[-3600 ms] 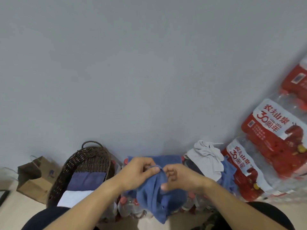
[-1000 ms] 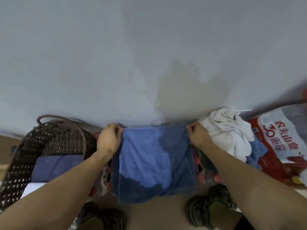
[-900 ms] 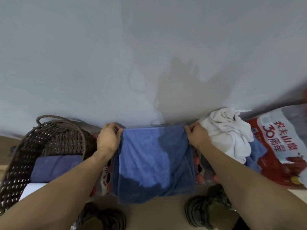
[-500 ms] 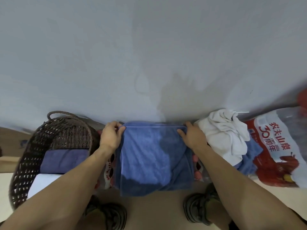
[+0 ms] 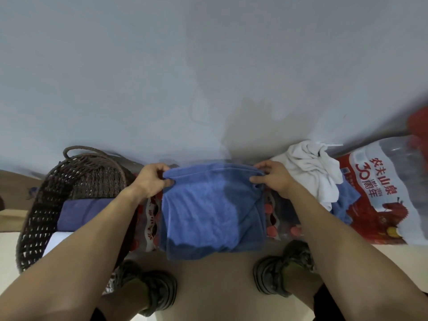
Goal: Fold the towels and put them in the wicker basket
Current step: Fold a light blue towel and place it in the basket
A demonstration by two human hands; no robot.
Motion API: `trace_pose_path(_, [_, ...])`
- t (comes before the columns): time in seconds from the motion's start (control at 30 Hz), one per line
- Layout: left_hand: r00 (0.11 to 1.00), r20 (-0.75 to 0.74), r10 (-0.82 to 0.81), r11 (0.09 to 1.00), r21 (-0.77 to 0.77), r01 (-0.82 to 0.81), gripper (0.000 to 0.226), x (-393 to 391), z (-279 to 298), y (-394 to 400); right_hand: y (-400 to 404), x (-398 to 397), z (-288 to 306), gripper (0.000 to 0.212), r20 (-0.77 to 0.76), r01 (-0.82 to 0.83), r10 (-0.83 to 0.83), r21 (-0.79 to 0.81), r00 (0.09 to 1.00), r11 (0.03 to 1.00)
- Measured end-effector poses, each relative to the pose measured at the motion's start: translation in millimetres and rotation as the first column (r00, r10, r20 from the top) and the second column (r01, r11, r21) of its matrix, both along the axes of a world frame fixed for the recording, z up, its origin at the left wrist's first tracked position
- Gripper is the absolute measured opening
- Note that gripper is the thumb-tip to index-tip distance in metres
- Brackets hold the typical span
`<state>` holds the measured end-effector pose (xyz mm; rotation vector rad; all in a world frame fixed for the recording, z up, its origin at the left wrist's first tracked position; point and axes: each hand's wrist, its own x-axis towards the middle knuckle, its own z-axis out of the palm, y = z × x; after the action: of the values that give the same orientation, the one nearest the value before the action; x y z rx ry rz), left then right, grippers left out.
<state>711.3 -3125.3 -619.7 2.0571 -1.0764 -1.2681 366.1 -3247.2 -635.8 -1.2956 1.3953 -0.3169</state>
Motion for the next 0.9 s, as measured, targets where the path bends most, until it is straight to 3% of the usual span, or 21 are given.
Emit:
trace_pose_path(0.1, [0.993, -0.036, 0.116, 0.992, -0.049, -0.118, 0.018, 1, 4, 1, 4, -7, 1, 0.034, 0.029, -0.005, 0.004, 0.037, 1.0, 0.999])
trace_pose_path(0.2, [0.983, -0.089, 0.162, 0.981, -0.09, -0.17, 0.018, 3, 7, 8, 8, -14, 6, 0.037, 0.127, 0.091, -0.099, 0.065, 0.987, 0.994])
trace_pose_path(0.27, [0.985, -0.048, 0.166, 0.98, -0.103, -0.17, 0.014, -1, 11, 17, 19, -12, 12, 0.034, 0.145, 0.169, -0.176, 0.054, 0.974, 0.984])
trace_pose_path(0.4, [0.977, 0.135, 0.167, 0.973, -0.18, -0.142, 0.019, -24, 19, 39, 56, 0, 25, 0.013, -0.03, 0.125, -0.134, -0.209, 0.99, 0.97])
trace_pose_path(0.5, [0.957, 0.249, 0.151, 0.977, -0.183, -0.107, 0.035, -34, 27, 57, 82, -5, 33, 0.015, -0.193, 0.011, -0.093, -0.388, 0.977, 0.922])
trace_pose_path(0.67, [0.929, 0.33, 0.167, 0.977, -0.186, -0.109, 0.047, -51, 47, 80, 110, -25, 43, 0.024, -0.221, 0.046, -0.155, -0.431, 0.963, 0.901])
trace_pose_path(0.77, [0.939, 0.229, 0.257, 0.951, -0.231, -0.204, 0.044, -62, 51, 85, 112, -32, 47, 0.023, -0.099, 0.229, -0.288, -0.39, 0.952, 0.892])
trace_pose_path(0.9, [0.927, -0.089, 0.363, 0.901, -0.218, -0.374, 0.007, -69, 51, 88, 114, -42, 51, 0.028, -0.054, 0.339, -0.376, -0.33, 0.925, 0.881])
